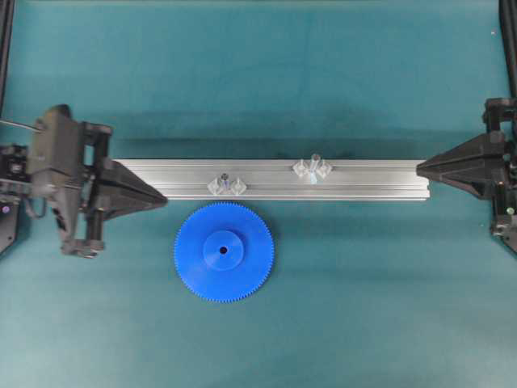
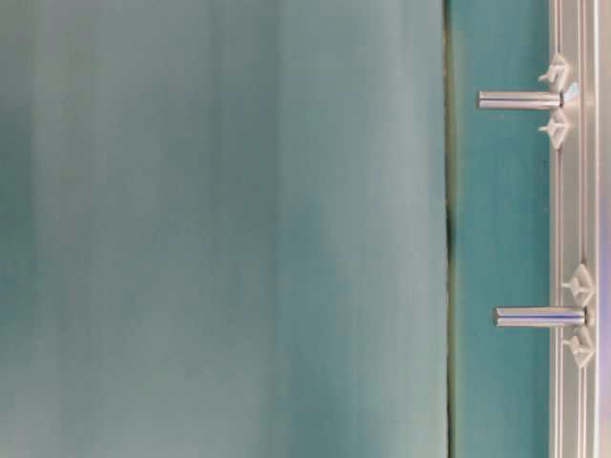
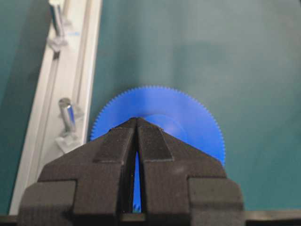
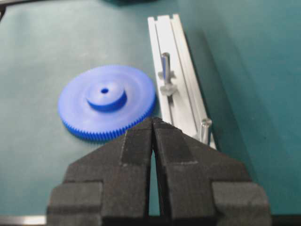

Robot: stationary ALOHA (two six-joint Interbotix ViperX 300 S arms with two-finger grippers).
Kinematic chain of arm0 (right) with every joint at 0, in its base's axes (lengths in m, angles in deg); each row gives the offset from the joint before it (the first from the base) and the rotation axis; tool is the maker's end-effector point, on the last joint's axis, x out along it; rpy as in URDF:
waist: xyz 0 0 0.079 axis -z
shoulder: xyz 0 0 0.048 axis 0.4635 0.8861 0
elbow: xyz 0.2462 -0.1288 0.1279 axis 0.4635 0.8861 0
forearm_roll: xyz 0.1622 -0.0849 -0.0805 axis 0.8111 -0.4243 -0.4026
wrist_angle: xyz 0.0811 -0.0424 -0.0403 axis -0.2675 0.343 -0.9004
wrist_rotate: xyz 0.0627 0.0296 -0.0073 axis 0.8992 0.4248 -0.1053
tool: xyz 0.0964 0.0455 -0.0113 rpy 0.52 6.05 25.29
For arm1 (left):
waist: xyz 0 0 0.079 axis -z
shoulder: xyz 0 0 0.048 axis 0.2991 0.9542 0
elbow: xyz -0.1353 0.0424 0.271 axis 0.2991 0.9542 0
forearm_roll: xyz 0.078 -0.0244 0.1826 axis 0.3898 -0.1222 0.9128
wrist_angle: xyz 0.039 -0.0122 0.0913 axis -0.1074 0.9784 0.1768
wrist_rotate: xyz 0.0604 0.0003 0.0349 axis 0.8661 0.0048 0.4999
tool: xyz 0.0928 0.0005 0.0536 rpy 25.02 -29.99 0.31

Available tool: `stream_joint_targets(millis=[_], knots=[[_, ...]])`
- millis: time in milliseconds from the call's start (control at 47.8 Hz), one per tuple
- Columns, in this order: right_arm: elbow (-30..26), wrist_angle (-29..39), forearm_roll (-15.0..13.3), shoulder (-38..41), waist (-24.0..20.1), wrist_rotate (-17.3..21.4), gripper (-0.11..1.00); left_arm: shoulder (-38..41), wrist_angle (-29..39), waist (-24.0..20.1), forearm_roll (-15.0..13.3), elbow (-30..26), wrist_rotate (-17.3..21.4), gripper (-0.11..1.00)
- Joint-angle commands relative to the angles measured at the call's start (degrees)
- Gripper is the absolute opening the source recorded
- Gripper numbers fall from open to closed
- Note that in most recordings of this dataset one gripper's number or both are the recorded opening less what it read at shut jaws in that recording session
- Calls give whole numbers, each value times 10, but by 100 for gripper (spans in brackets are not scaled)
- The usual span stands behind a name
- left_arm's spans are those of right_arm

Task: Insert the large gear onto the shaft.
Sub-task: 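Move the left gripper over the blue gear's hub, opened, then lower the left gripper and close it on the blue gear's hub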

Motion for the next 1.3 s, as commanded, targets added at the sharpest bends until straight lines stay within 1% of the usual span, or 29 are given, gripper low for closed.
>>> stream_joint_targets(millis=[0,251,461,733,921,1172,1277], knots=[[-17,-2,1,3,2,6,7,23,0,7,1,-27,-1,1],[-14,-2,1,3,2,6,7,100,1,18,2,-56,-1,1],[-14,-1,1,2,3,8,7,135,0,18,1,-83,-29,0],[-12,-1,1,2,3,8,7,194,7,20,1,-118,-33,1],[-5,-2,1,2,3,8,7,227,40,20,1,-149,-35,1],[-4,-5,1,0,3,8,7,266,120,21,1,-192,-34,1],[-3,-5,1,-2,3,8,7,282,141,23,1,-207,-34,1]])
